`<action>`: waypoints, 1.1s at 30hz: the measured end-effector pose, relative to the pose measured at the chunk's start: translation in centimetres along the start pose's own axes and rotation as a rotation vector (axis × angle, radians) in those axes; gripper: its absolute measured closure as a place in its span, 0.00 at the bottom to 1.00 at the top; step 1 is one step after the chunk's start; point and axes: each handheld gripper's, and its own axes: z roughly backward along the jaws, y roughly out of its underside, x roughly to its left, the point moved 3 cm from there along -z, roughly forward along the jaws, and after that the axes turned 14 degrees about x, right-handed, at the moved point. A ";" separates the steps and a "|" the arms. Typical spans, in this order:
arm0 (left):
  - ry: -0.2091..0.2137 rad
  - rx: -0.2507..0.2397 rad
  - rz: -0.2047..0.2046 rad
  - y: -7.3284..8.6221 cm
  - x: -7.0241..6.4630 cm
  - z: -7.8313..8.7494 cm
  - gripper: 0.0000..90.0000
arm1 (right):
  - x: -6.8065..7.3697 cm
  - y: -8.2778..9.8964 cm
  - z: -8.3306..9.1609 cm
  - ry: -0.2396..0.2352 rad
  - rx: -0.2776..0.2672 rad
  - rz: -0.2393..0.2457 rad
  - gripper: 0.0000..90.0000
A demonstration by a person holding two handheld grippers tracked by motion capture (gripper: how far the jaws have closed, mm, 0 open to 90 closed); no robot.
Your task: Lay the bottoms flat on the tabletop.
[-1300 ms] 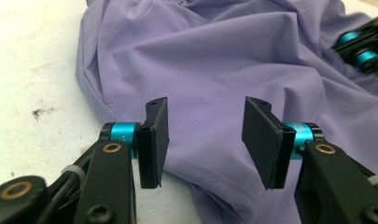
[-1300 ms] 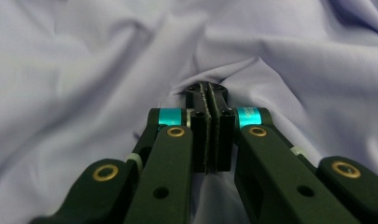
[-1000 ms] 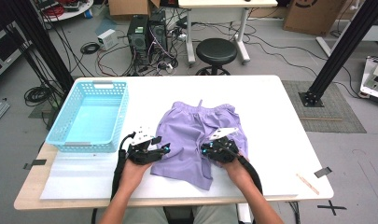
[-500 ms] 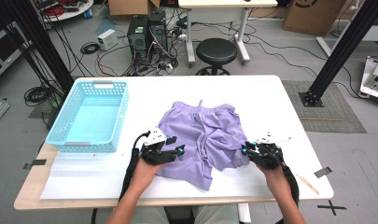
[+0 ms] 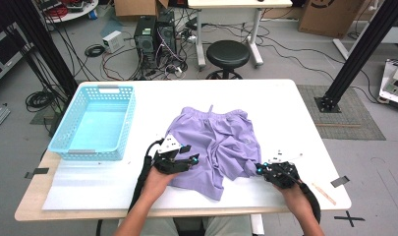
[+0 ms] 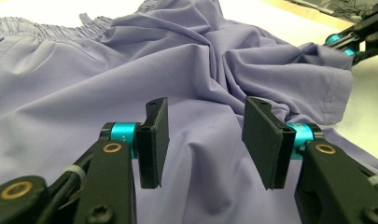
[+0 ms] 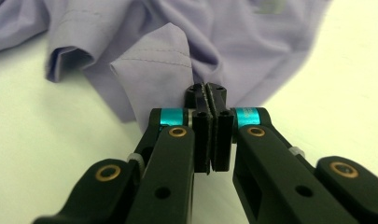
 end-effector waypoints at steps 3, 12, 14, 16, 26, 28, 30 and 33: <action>0.023 -0.002 -0.001 -0.1 -0.3 -0.2 0.57 | -0.9 0.6 0.7 0.030 -0.008 -0.034 1.00; 0.112 0.005 -0.030 -1.3 -2.2 -2.1 0.57 | -1.7 0.4 2.3 0.040 -0.103 -0.121 0.74; 0.125 0.011 -0.038 -1.7 -2.6 -2.6 0.57 | -1.6 0.2 2.7 0.019 -0.135 -0.143 0.69; 0.134 0.019 -0.049 -2.1 -3.1 -3.2 0.57 | -1.3 -0.1 2.9 0.005 -0.160 -0.132 0.63; 0.138 0.068 -0.066 -3.5 -4.7 -6.2 0.57 | 0.3 -1.2 1.3 -0.019 -0.093 -0.095 0.81; 0.120 0.093 -0.077 -3.6 -4.9 -6.8 0.57 | 0.3 -1.1 1.2 -0.022 -0.084 -0.086 0.92; 0.100 0.119 -0.083 -3.5 -5.0 -7.3 0.57 | 0.4 -1.1 1.2 -0.019 -0.077 -0.085 0.96; 0.074 0.148 -0.096 -3.5 -5.2 -7.8 0.59 | 0.2 -0.9 1.5 -0.016 -0.080 -0.086 0.98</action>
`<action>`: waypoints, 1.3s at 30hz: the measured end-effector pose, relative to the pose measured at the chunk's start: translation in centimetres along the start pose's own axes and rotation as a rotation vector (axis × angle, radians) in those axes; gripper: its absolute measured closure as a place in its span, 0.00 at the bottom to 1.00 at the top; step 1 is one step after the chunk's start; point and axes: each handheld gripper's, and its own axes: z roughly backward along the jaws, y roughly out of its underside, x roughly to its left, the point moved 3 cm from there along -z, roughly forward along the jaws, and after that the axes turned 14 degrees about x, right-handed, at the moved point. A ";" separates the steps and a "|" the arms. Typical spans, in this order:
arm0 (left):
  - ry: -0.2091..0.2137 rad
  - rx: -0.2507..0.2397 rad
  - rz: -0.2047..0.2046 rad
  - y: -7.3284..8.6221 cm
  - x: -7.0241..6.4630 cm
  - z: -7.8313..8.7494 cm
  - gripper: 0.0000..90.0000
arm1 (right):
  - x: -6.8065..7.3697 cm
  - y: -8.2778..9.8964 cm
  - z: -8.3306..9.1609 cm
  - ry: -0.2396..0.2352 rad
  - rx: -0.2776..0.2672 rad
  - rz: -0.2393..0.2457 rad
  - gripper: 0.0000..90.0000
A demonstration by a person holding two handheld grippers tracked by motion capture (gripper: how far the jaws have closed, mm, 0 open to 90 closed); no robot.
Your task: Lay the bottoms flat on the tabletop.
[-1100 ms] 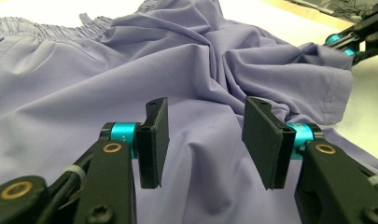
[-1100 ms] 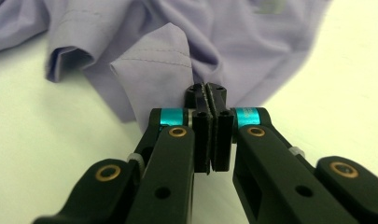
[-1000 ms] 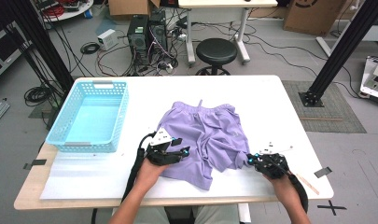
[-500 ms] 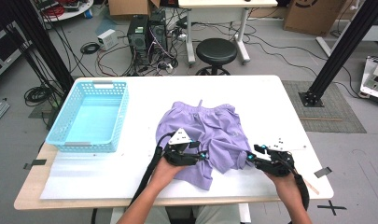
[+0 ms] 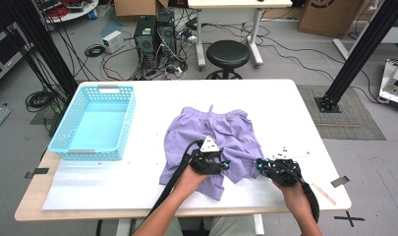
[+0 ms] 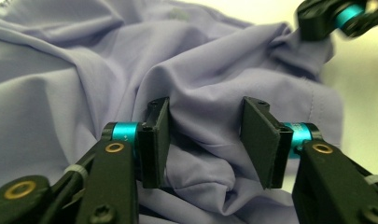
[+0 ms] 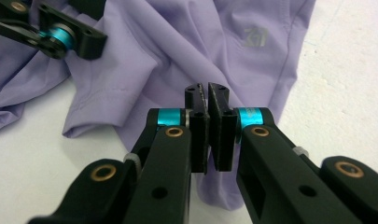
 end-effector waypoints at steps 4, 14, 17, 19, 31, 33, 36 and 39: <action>-0.036 0.034 -0.023 -0.1 -0.3 -0.4 0.68 | -0.2 0.4 0.4 -0.005 -0.005 -0.005 0.98; -0.091 0.069 -0.056 0.1 -0.5 -0.3 0.96 | -0.5 1.7 1.1 -0.011 -0.008 0.021 0.98; -0.090 0.072 -0.056 0.4 -0.2 0.0 0.97 | -0.7 2.2 1.4 -0.011 -0.019 0.029 0.98; -0.084 0.074 -0.053 0.6 0.1 0.4 0.97 | -0.7 2.6 1.6 -0.016 -0.008 0.034 0.98; 0.023 0.052 -0.076 1.3 -0.2 1.4 0.89 | -1.3 4.8 3.5 0.006 0.023 0.114 0.99; 0.028 0.049 -0.081 1.3 -0.3 1.5 0.89 | -1.3 5.0 4.1 -0.032 0.000 0.135 0.98; 0.011 0.009 -0.064 1.3 -0.1 2.0 0.78 | -1.4 5.0 4.8 -0.048 -0.031 0.118 0.93; -0.017 -0.052 -0.043 1.2 0.3 2.8 0.67 | -1.7 4.6 5.4 -0.053 -0.087 0.070 0.91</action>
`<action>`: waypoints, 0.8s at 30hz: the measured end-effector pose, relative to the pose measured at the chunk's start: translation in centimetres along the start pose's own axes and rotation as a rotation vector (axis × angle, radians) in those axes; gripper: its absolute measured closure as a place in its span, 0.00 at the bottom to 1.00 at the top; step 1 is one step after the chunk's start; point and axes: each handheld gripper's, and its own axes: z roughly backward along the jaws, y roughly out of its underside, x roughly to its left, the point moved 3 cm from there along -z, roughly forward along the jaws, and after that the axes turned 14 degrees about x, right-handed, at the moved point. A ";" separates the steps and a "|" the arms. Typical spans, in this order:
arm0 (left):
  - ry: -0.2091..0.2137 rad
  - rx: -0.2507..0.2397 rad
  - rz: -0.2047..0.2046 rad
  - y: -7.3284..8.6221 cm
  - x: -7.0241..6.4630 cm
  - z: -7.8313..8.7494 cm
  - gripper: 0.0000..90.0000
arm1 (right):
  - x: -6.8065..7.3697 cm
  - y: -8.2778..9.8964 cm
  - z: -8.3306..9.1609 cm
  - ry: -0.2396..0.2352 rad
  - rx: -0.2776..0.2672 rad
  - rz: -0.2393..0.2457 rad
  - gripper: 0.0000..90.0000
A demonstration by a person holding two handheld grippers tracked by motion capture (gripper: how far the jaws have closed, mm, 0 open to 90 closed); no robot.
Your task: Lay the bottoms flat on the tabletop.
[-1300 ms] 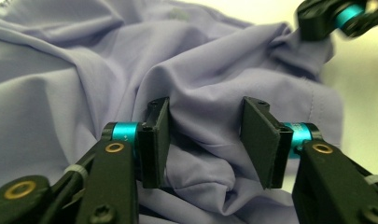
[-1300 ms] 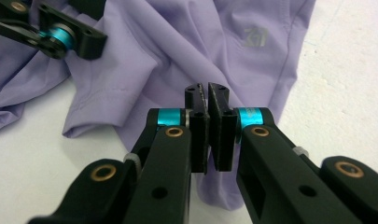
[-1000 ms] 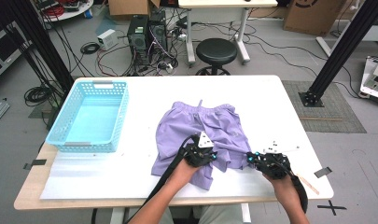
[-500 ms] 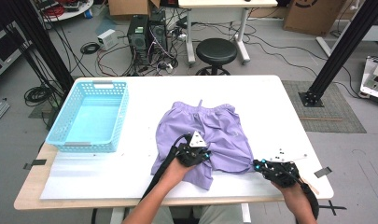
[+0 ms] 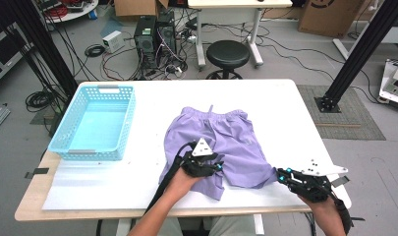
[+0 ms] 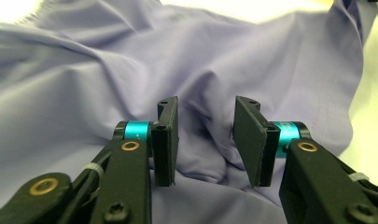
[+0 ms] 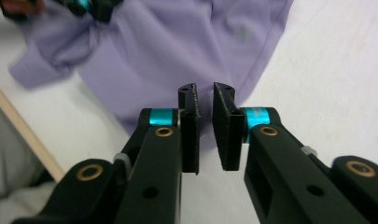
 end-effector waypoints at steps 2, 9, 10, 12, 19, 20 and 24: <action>-0.011 -0.029 0.005 -0.1 0.2 0.4 0.66 | -0.2 -0.4 0.2 0.006 -0.038 -0.026 0.87; -0.032 -0.063 0.026 0.2 1.1 1.4 0.65 | -1.0 -1.5 -1.2 0.072 -0.015 -0.102 0.83; -0.035 -0.063 0.030 0.3 1.2 1.5 0.65 | -0.9 -1.7 -1.8 0.064 0.000 -0.095 0.83; -0.041 -0.065 0.036 0.5 1.6 1.8 0.64 | -0.6 -1.7 -2.7 0.054 0.043 -0.063 0.84; -0.058 -0.093 0.082 1.4 3.1 3.0 0.62 | -0.7 0.4 -3.8 0.013 0.207 0.010 0.85; -0.064 -0.101 0.093 1.6 3.4 3.3 0.62 | -0.8 0.7 -3.6 0.008 0.218 0.000 0.85; -0.086 -0.120 0.126 2.2 4.4 4.2 0.60 | -1.3 0.9 -2.5 0.006 0.193 -0.028 0.84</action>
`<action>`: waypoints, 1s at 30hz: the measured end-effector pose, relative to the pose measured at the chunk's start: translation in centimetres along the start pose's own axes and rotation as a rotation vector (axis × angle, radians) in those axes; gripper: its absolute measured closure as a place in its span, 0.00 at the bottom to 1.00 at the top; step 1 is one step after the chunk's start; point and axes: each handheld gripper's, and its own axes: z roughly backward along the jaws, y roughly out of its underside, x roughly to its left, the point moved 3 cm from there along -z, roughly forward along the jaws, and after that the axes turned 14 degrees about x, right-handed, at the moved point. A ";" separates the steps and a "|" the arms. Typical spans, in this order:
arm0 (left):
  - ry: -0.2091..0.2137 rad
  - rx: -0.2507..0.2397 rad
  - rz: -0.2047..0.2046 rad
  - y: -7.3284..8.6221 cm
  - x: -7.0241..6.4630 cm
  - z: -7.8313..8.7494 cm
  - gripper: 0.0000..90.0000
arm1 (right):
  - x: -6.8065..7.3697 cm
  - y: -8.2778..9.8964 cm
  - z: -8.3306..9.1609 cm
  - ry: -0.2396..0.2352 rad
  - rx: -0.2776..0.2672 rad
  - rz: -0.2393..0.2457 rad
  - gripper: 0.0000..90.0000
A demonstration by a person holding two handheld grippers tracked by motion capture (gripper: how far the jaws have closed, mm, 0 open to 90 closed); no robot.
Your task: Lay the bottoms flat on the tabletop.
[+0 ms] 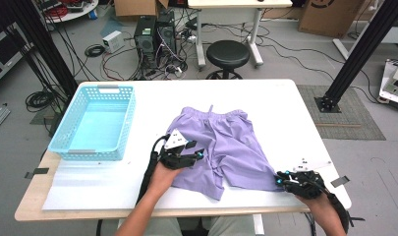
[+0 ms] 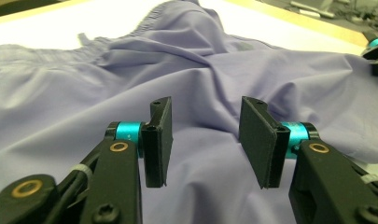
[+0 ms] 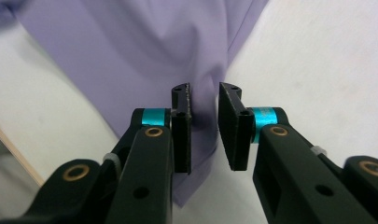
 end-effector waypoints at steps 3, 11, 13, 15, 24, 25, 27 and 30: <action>-0.020 -0.006 0.017 0.3 0.8 0.6 0.58 | -0.4 -0.7 0.9 -0.006 -0.077 -0.045 0.76; -0.082 -0.011 0.090 1.0 4.0 2.1 0.56 | -1.4 -6.0 -1.1 0.060 -0.116 -0.086 0.72; -0.085 -0.015 0.117 1.1 4.8 2.5 0.54 | -1.6 -7.5 -2.2 0.061 -0.104 -0.087 0.72; -0.087 -0.032 0.138 1.2 5.4 2.7 0.54 | -1.8 -8.3 -3.0 0.063 -0.091 -0.087 0.72; -0.109 0.006 0.141 0.5 6.8 2.7 0.52 | -2.3 -10.2 -6.6 0.100 0.028 -0.067 0.81; -0.111 0.004 0.136 0.4 6.8 2.7 0.52 | -2.4 -10.2 -6.6 0.106 0.025 -0.069 0.90; -0.114 -0.005 0.136 0.3 7.0 2.7 0.52 | -2.7 -10.1 -6.3 0.163 0.045 -0.044 1.00; -0.114 -0.013 0.153 0.4 7.6 2.6 0.52 | -4.1 -9.9 -5.6 0.293 0.064 -0.088 1.00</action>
